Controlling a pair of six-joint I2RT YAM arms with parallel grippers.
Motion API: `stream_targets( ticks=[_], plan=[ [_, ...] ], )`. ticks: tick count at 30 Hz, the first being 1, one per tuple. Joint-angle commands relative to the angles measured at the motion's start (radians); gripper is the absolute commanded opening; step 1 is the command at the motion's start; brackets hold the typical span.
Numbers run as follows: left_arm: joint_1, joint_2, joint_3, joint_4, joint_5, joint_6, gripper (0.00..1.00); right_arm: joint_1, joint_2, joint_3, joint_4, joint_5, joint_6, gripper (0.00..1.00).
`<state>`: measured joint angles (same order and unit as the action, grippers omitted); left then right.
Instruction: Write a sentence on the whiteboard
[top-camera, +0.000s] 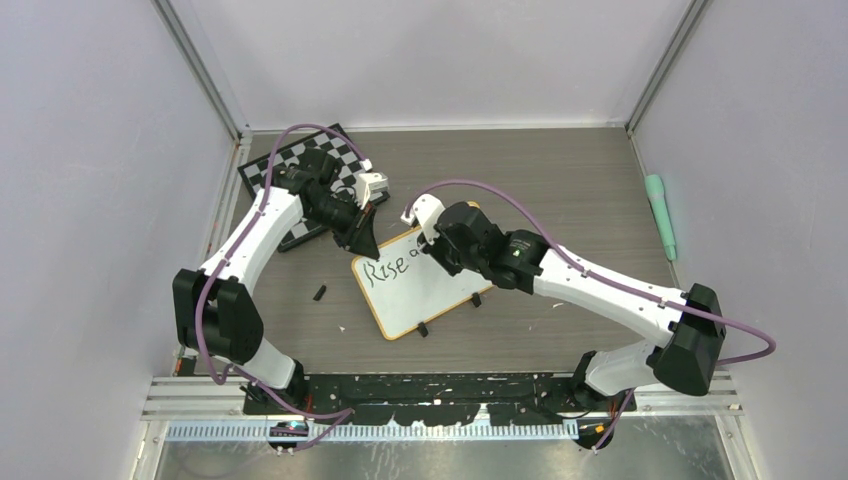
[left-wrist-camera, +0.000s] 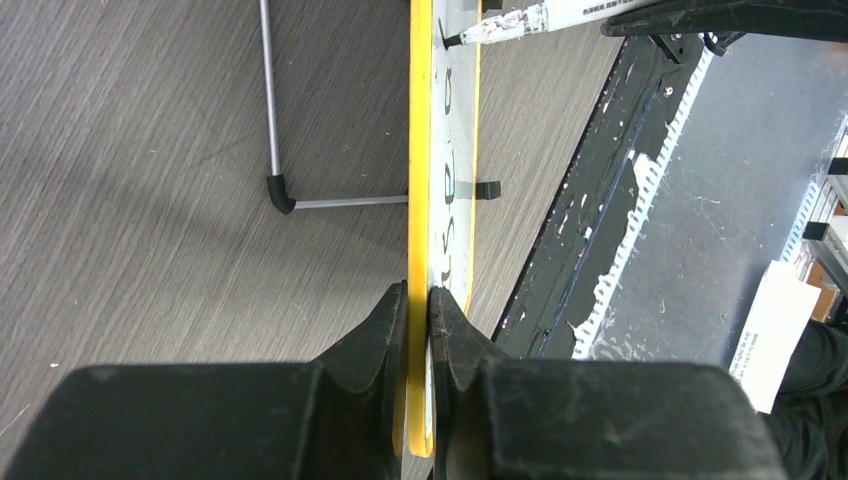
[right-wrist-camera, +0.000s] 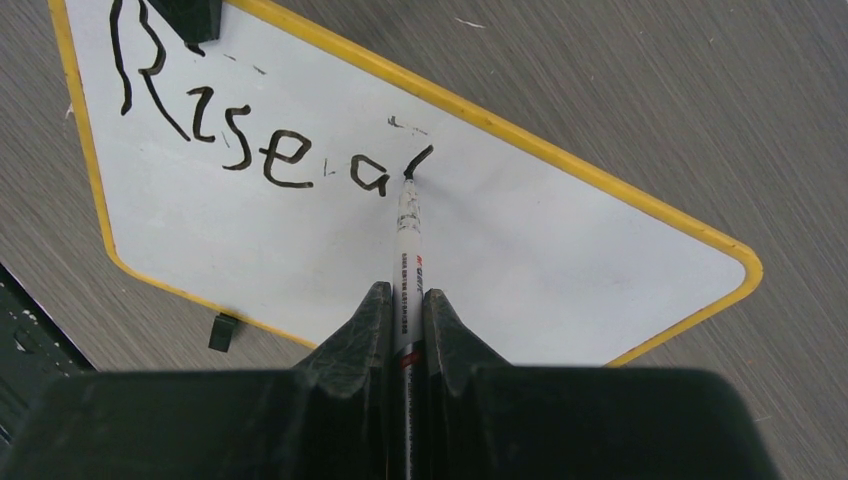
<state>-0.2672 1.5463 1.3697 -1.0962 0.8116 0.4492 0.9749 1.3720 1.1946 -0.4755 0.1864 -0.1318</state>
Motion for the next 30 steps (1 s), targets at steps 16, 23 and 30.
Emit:
stream_targets(
  ticks=[16,23,30],
  plan=[
    [-0.004,-0.011,0.011,0.007,0.003,0.021,0.01,-0.002,-0.051,-0.044,0.004,-0.033,0.042,0.0],
    [-0.004,-0.015,0.014,0.005,0.001,0.02,0.0,-0.002,-0.031,0.003,0.02,-0.006,0.022,0.0],
    [-0.004,-0.013,0.019,0.001,0.0,0.02,0.0,-0.005,-0.019,0.023,0.023,0.014,-0.001,0.0]
  ],
)
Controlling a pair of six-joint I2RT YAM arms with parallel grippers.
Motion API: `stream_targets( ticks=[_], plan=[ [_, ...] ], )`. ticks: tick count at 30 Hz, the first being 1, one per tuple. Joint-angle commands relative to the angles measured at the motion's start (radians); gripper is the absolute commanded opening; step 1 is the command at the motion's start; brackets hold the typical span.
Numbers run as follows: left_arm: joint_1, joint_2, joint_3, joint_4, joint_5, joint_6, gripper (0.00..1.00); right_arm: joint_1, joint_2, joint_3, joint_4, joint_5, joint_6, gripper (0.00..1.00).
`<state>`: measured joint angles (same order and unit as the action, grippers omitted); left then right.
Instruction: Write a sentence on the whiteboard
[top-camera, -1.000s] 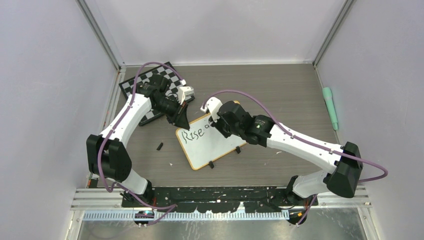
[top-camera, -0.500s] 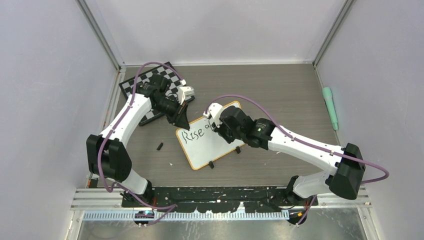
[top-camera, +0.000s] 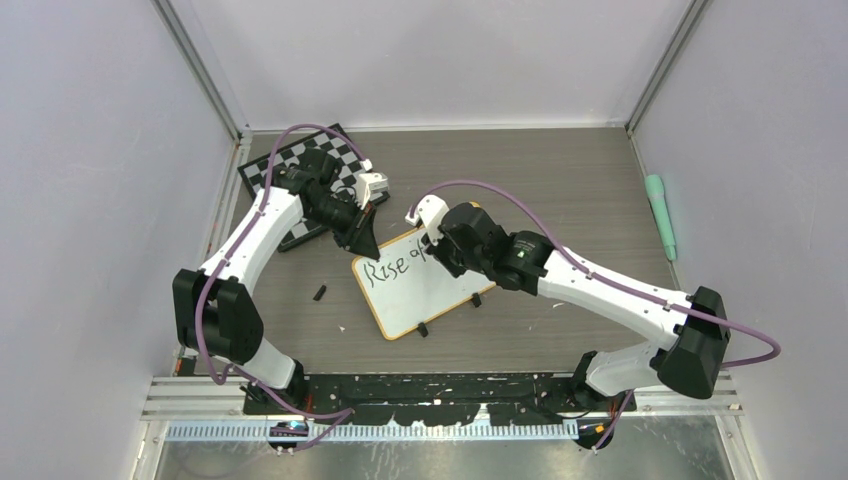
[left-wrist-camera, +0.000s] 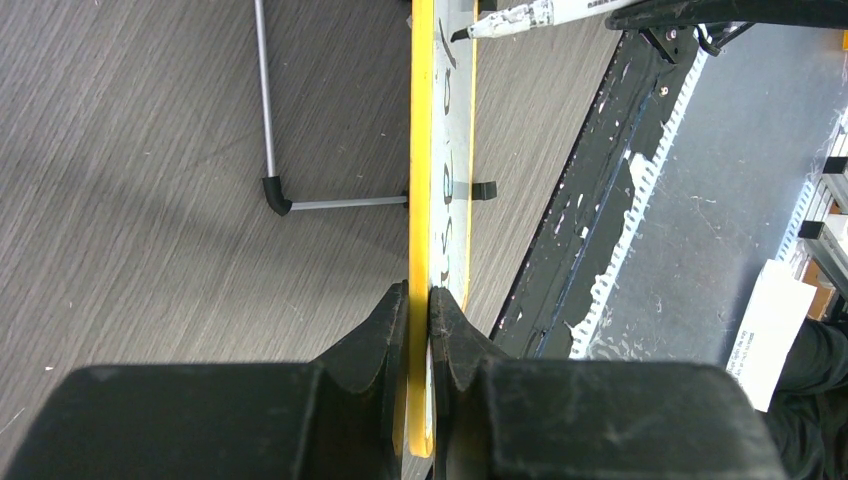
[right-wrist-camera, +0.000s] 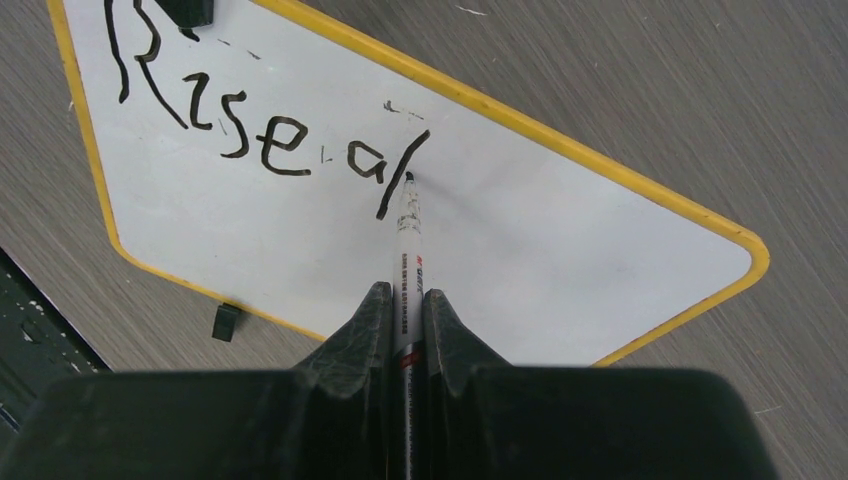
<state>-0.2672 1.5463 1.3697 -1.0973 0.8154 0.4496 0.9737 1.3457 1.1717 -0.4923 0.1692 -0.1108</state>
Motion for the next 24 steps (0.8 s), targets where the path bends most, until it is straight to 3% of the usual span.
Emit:
stream_targets(
  ticks=[1,12,24],
  plan=[
    [-0.004,-0.014,0.018,0.003,-0.004,0.02,0.01,-0.006,0.007,0.046,0.039,0.035,-0.024,0.0],
    [-0.004,-0.012,0.019,0.006,-0.006,0.017,0.0,-0.022,-0.014,0.011,0.013,0.06,-0.024,0.0],
    [-0.004,-0.009,0.018,0.007,-0.007,0.014,0.0,-0.019,-0.029,-0.029,-0.031,-0.015,0.006,0.0]
  ],
)
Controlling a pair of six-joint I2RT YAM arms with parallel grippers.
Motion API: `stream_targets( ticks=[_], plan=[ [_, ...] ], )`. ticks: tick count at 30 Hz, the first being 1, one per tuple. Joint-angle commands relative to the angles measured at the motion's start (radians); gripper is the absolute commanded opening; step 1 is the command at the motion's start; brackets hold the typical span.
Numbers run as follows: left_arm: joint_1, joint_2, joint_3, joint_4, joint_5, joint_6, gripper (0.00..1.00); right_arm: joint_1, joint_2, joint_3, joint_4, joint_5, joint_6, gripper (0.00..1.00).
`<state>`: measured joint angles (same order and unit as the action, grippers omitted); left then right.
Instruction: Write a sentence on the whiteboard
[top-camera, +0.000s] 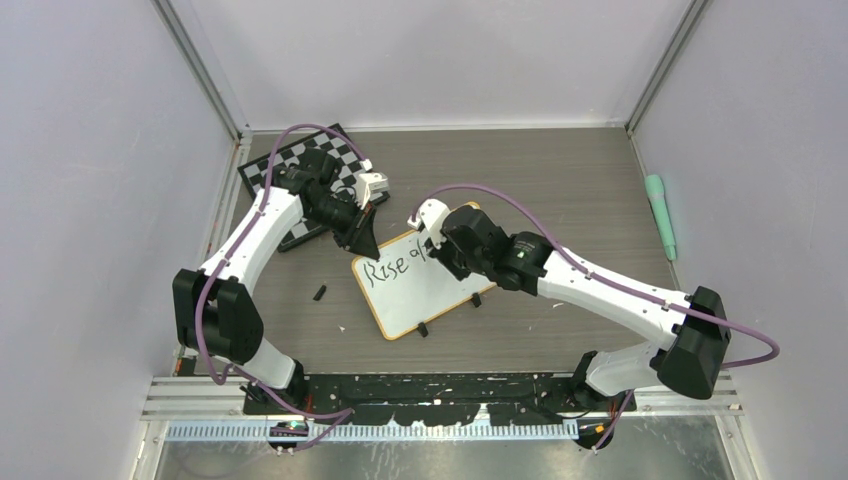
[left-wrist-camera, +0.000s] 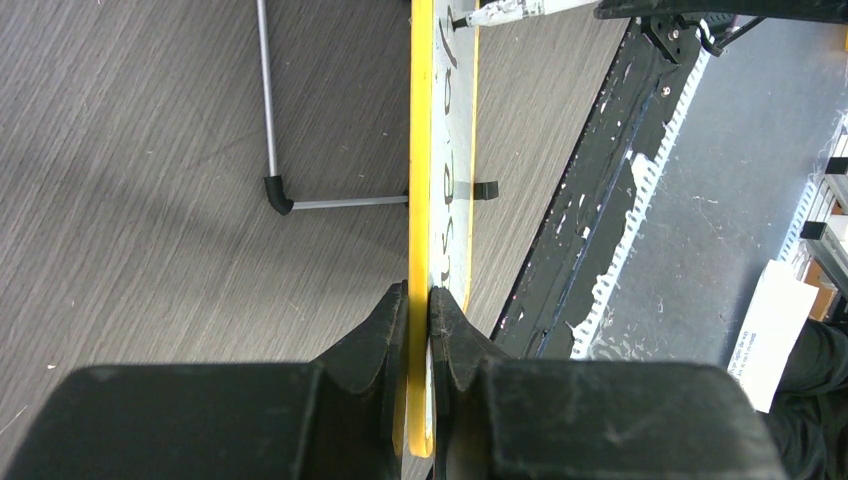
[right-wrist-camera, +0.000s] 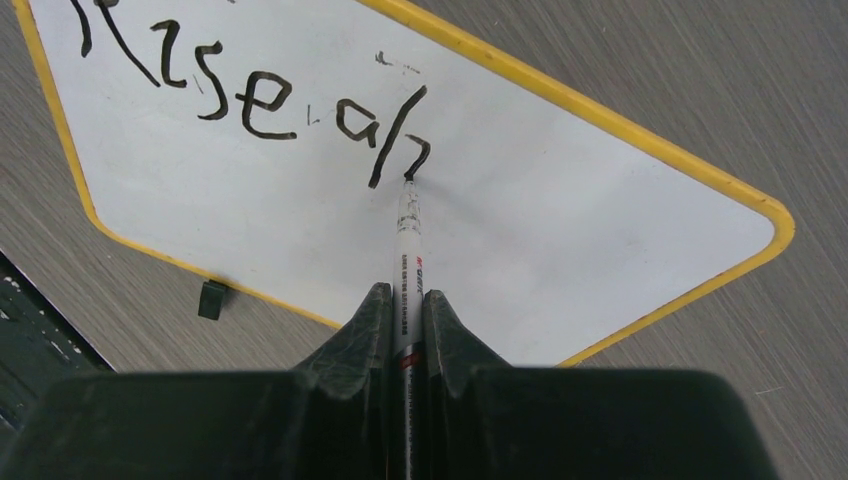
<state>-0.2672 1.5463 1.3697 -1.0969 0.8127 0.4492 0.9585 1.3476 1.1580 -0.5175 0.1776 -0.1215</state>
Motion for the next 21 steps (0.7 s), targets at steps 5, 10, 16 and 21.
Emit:
stream_targets(
  ticks=[5,10,16,21],
  plan=[
    [-0.004,-0.012,0.01,0.011,0.0,0.016,0.0,0.018,-0.019,-0.006,-0.005,-0.057,0.028,0.0],
    [-0.004,-0.014,0.012,0.006,0.0,0.019,0.0,0.024,0.009,0.021,-0.001,-0.069,0.031,0.0],
    [-0.004,-0.021,0.006,0.005,-0.003,0.021,0.0,0.024,0.022,0.054,-0.012,-0.091,0.031,0.0],
    [-0.004,-0.018,0.01,0.005,-0.001,0.022,0.01,0.024,0.004,0.06,-0.025,-0.102,0.034,0.0]
  ],
)
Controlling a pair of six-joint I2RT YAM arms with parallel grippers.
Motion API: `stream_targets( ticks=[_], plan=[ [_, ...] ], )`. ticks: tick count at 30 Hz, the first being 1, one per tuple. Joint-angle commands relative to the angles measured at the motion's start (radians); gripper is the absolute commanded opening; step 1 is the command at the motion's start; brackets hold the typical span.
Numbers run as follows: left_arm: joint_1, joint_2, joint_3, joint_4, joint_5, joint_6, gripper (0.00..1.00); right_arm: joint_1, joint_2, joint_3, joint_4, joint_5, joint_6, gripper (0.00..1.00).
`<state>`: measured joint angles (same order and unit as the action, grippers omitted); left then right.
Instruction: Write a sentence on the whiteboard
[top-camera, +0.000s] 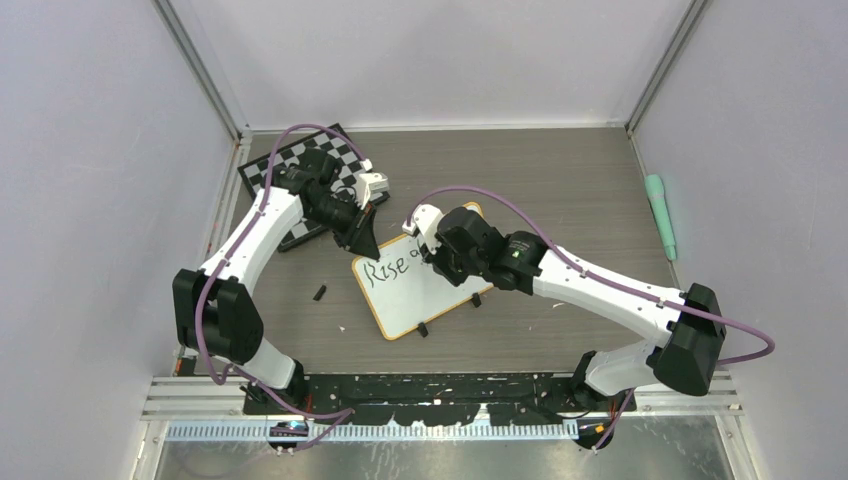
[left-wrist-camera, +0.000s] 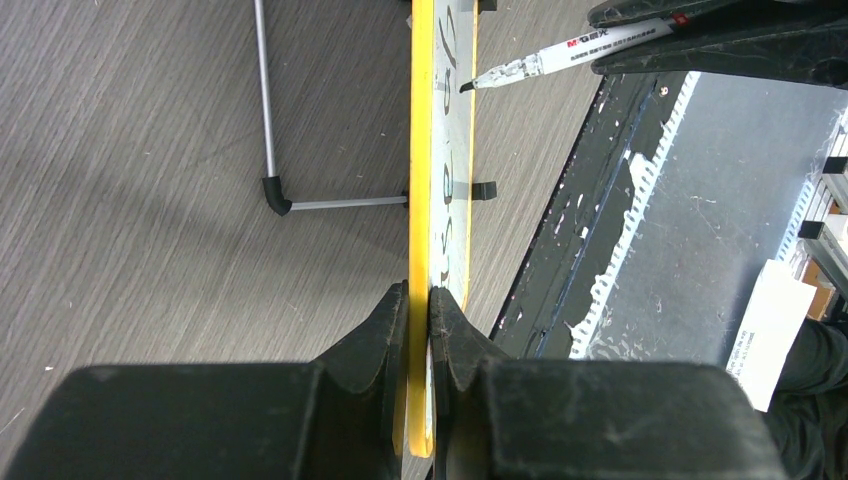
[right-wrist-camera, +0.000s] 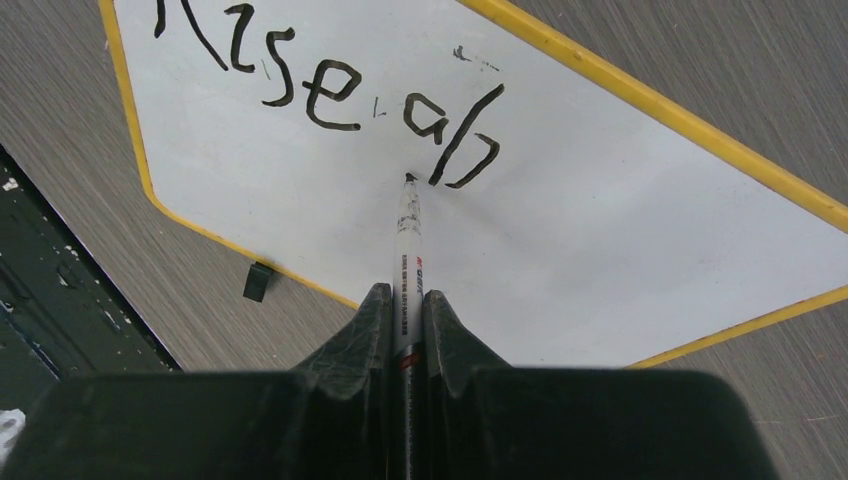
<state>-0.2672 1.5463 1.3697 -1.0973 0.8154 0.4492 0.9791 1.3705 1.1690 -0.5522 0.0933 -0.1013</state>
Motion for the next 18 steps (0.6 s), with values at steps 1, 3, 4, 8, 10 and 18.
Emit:
stream_targets(
  ticks=[1,3,4,8,10,18],
  plan=[
    [-0.004,-0.016,0.012,0.005,-0.003,0.021,0.01,0.004,-0.026,0.05,0.006,-0.019,0.014,0.0],
    [-0.004,-0.015,0.013,0.004,-0.001,0.02,0.01,0.004,-0.038,0.053,0.003,-0.02,0.014,0.0],
    [-0.004,-0.014,0.014,0.005,0.0,0.02,0.01,0.004,-0.045,0.056,0.002,-0.021,0.015,0.0],
    [-0.006,-0.016,0.014,0.004,0.001,0.02,0.0,0.004,-0.064,0.063,-0.002,-0.02,0.017,0.0],
    [-0.005,-0.017,0.014,0.003,0.0,0.021,0.01,0.004,-0.073,0.064,-0.002,-0.021,0.017,0.0],
    [-0.005,-0.023,0.013,0.002,0.001,0.019,0.01,-0.039,-0.107,0.084,-0.025,-0.063,0.017,0.0]
  ],
)
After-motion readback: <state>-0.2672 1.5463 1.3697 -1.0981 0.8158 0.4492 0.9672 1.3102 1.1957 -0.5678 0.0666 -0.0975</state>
